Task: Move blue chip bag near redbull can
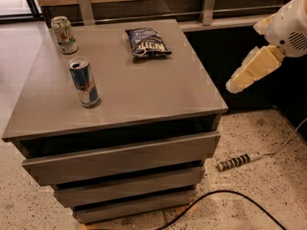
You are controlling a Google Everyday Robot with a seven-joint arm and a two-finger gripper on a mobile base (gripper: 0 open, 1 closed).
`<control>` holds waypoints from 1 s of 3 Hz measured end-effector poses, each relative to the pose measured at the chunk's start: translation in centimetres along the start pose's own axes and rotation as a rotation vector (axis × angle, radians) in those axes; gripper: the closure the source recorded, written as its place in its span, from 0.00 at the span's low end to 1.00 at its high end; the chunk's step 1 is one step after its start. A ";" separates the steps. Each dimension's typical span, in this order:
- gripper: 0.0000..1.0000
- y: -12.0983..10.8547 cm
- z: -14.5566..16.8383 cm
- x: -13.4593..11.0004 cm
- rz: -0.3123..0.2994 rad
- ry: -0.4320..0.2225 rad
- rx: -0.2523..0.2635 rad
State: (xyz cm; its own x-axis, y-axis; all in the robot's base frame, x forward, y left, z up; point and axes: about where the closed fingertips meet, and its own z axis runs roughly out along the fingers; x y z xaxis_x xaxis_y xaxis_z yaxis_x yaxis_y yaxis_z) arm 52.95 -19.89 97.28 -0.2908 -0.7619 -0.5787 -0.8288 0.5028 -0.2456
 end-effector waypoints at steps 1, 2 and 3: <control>0.00 -2.8 3.9 -0.8 0.131 -0.173 0.031; 0.00 -4.7 6.6 -1.3 0.207 -0.276 0.060; 0.00 -4.5 6.3 -1.4 0.195 -0.266 0.058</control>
Offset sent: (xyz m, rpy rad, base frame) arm 0.0985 0.0110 -0.0453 0.4057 -0.1314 -0.1759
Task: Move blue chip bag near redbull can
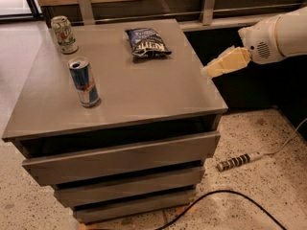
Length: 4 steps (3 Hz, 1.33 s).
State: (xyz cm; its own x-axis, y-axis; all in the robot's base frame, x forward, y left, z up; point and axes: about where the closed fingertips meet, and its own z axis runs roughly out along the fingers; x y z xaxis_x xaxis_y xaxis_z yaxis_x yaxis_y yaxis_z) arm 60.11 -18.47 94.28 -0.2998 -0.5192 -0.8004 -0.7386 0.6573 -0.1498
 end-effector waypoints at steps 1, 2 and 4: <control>0.00 0.0 0.2 -0.1 0.002 -0.008 -0.003; 0.00 -0.6 3.1 -0.9 0.030 -0.133 -0.048; 0.00 -1.2 8.7 -3.0 0.016 -0.259 -0.103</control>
Offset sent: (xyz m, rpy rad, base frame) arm 0.0616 0.0353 -0.0214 0.3326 -0.1187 0.0972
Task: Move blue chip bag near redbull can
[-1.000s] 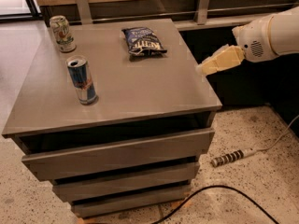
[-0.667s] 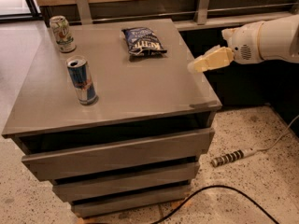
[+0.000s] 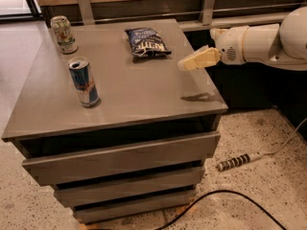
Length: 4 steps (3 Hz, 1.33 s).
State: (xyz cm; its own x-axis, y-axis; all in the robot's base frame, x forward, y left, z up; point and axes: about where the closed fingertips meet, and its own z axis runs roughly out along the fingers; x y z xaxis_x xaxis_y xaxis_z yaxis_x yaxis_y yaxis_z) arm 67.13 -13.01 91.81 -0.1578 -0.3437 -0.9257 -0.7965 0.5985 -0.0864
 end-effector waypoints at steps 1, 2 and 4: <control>0.00 -0.9 3.0 0.1 -0.038 0.026 -0.011; 0.00 -1.9 5.8 -0.2 -0.067 0.046 -0.018; 0.00 -3.8 10.8 -0.7 -0.072 0.050 -0.010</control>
Offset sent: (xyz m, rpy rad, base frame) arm 0.0808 0.0431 -0.0244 -0.1144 -0.0271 0.0456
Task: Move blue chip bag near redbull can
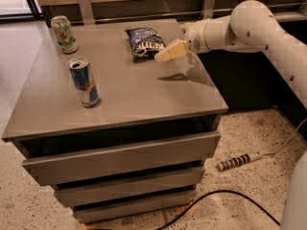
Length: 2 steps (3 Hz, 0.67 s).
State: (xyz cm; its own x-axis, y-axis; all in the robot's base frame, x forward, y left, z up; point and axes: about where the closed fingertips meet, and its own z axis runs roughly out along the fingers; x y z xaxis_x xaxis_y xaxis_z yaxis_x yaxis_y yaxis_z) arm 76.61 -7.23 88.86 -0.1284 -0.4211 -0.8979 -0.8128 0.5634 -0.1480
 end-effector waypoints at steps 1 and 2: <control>0.00 -0.7 2.4 0.0 -0.020 0.018 0.005; 0.00 -1.4 4.3 0.8 -0.027 0.048 0.009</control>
Offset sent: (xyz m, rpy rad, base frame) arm 0.0538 0.0192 -0.0379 -0.0916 0.0113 -0.0201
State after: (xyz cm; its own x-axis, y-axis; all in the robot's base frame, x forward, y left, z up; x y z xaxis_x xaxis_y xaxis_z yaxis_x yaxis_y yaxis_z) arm 80.14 -5.31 86.51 -0.1339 -0.4694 -0.8728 -0.8111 0.5579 -0.1756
